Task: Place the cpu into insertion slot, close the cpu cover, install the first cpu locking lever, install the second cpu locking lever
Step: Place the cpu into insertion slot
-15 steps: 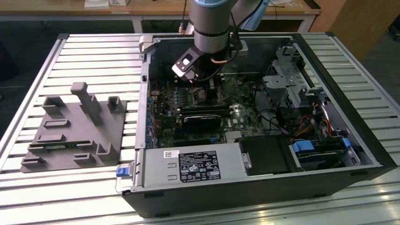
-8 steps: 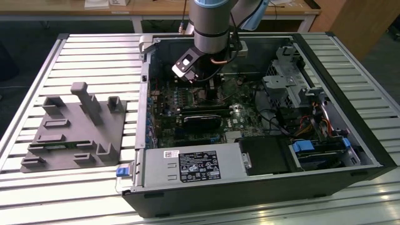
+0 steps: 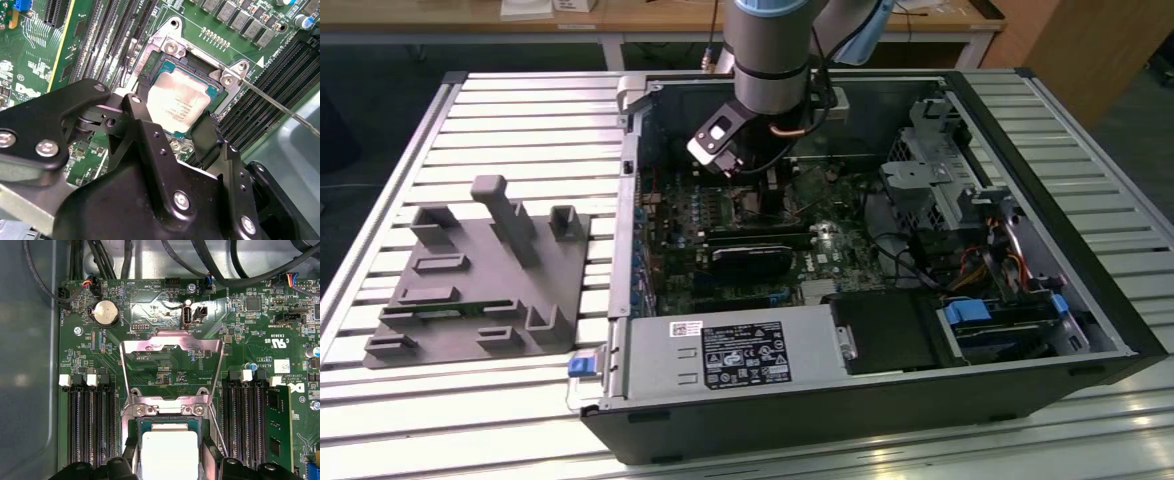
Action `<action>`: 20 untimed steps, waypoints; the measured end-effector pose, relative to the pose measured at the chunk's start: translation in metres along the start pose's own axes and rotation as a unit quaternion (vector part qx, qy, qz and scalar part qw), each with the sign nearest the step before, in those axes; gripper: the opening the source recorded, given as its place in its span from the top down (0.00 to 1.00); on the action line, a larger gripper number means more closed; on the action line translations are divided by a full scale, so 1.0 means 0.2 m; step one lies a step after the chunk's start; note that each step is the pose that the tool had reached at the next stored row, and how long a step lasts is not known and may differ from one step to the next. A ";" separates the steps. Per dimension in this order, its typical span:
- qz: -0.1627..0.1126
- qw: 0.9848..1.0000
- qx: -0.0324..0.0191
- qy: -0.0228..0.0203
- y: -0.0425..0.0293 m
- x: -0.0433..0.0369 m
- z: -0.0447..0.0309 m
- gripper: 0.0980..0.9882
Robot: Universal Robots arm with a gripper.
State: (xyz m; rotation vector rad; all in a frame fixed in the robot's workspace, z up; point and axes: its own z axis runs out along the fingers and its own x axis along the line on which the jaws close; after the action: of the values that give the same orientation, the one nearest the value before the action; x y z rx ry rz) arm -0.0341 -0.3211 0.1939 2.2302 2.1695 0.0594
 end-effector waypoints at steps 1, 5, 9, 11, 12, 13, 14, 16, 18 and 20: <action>0.000 1.000 0.000 0.000 0.000 0.000 -0.001 0.42; 0.000 1.000 0.000 0.000 0.001 0.000 -0.018 0.42; 0.000 1.000 0.000 0.000 0.002 0.000 -0.047 0.42; 0.000 1.000 0.000 0.000 0.002 0.001 -0.048 0.42; 0.000 1.000 0.000 0.000 0.002 0.000 -0.048 0.42; 0.000 1.000 0.000 0.000 0.002 0.000 -0.048 0.42; 0.000 1.000 0.000 0.000 0.002 0.000 -0.048 0.42; 0.000 1.000 0.000 0.000 0.002 0.000 -0.048 0.44; 0.000 1.000 0.000 0.000 0.002 0.000 -0.048 0.51; 0.000 1.000 0.000 -0.001 0.002 0.000 -0.048 0.58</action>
State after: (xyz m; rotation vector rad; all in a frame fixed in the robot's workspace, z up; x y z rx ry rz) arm -0.0340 -0.3211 0.2036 2.2296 2.1690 0.0584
